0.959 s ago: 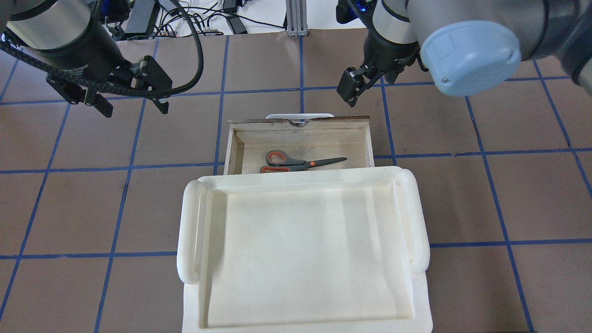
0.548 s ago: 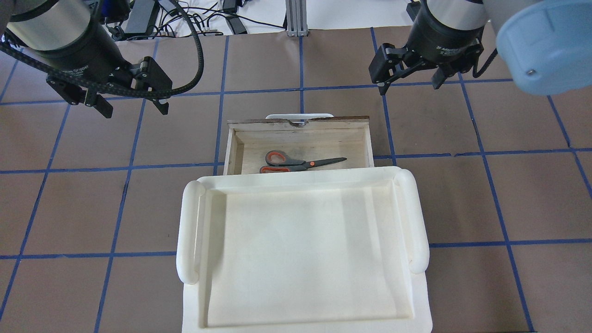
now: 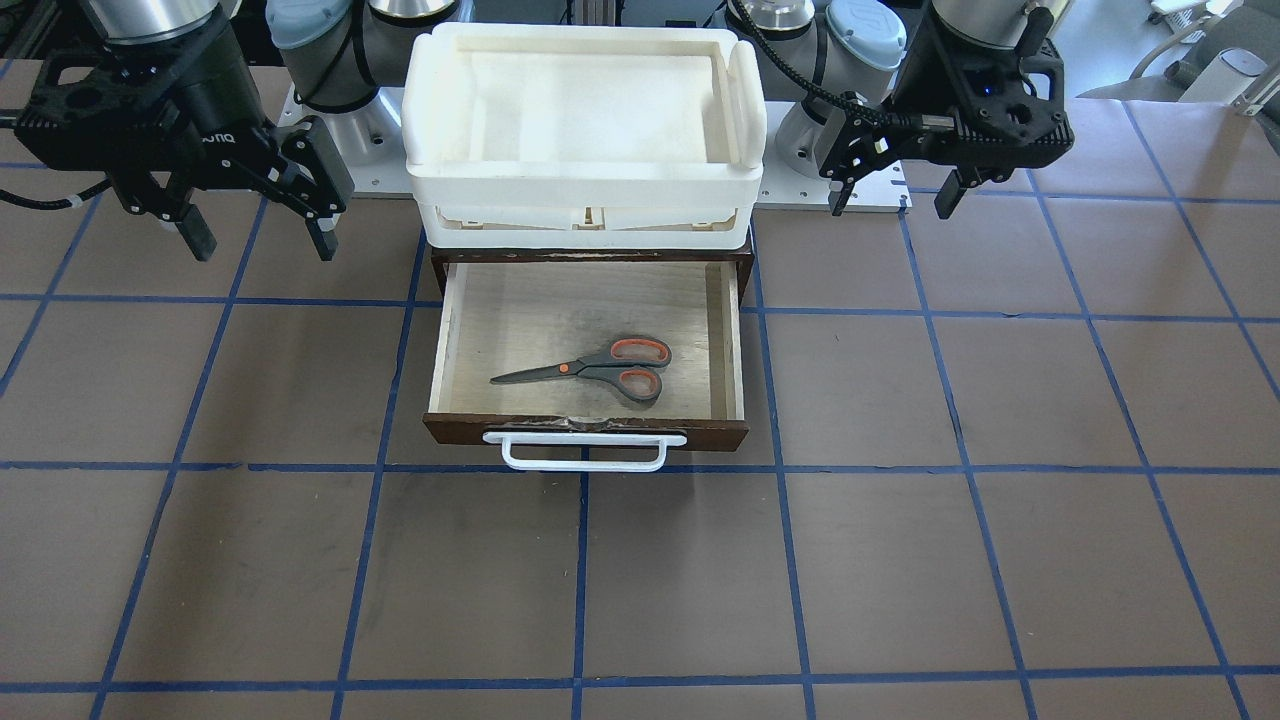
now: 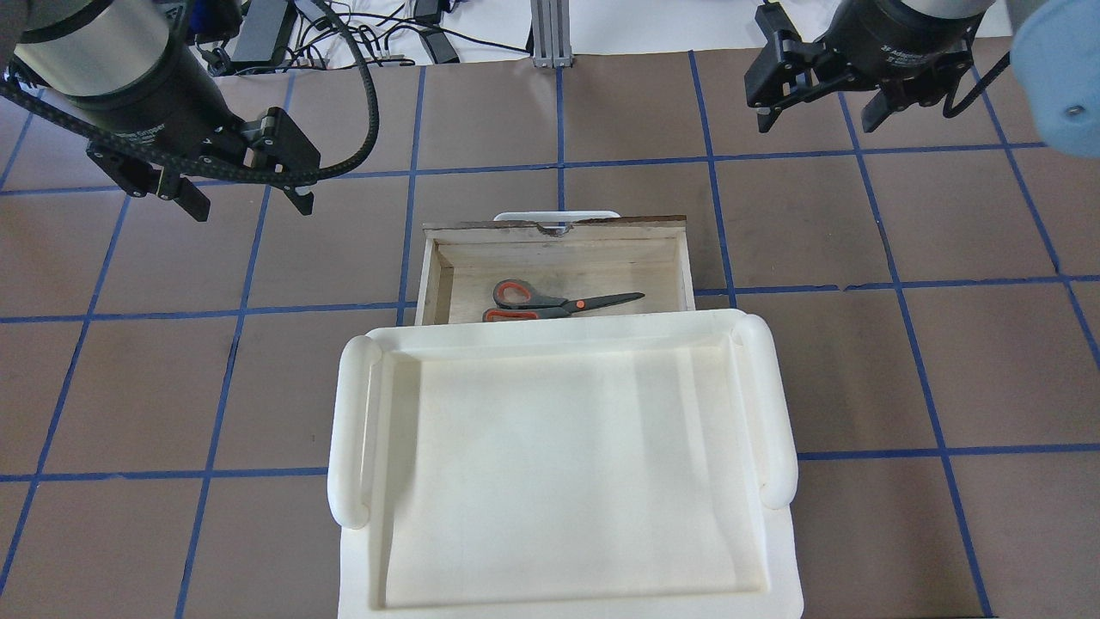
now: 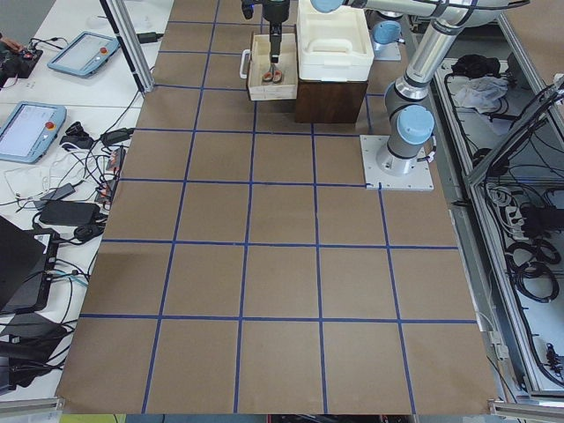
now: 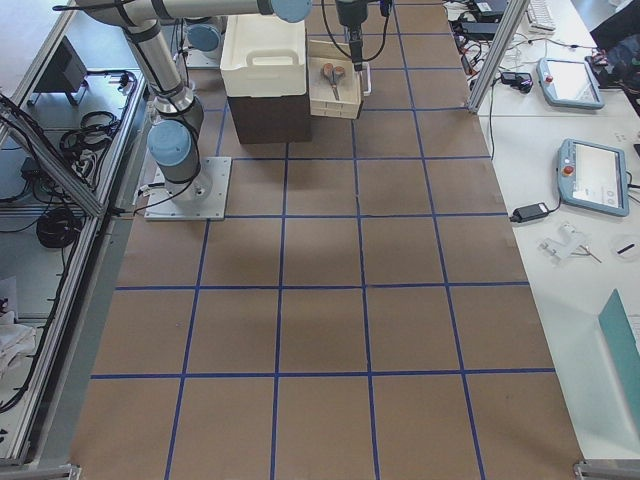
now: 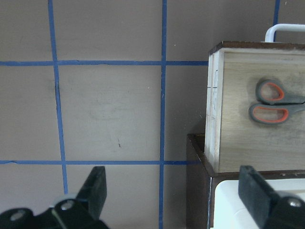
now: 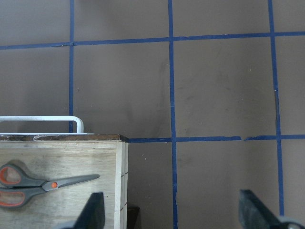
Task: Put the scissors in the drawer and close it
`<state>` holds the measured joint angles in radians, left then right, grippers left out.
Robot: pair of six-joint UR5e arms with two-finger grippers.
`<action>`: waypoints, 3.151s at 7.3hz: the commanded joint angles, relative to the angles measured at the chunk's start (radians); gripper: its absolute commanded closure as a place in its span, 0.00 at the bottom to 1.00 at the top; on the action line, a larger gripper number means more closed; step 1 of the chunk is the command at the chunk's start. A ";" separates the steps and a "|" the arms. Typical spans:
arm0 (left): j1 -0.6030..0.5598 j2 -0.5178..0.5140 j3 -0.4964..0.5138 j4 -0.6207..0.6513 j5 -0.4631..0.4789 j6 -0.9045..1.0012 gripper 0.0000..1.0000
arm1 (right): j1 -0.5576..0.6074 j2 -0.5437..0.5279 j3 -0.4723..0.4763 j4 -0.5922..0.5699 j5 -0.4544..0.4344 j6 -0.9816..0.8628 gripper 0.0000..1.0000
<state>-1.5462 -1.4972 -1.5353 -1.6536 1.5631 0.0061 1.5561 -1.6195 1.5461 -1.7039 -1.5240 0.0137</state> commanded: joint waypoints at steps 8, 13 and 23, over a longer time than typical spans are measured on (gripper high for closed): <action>-0.002 -0.003 0.000 0.002 0.000 0.000 0.00 | 0.007 -0.046 0.017 0.176 -0.053 -0.003 0.00; -0.002 -0.003 0.000 0.002 0.000 0.000 0.00 | 0.005 -0.042 0.020 0.179 -0.067 -0.007 0.00; -0.067 -0.235 0.085 0.306 -0.097 -0.018 0.00 | 0.005 -0.048 0.028 0.178 -0.065 -0.004 0.00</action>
<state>-1.5851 -1.6573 -1.4884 -1.3981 1.4732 -0.0028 1.5616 -1.6662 1.5736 -1.5268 -1.5897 0.0095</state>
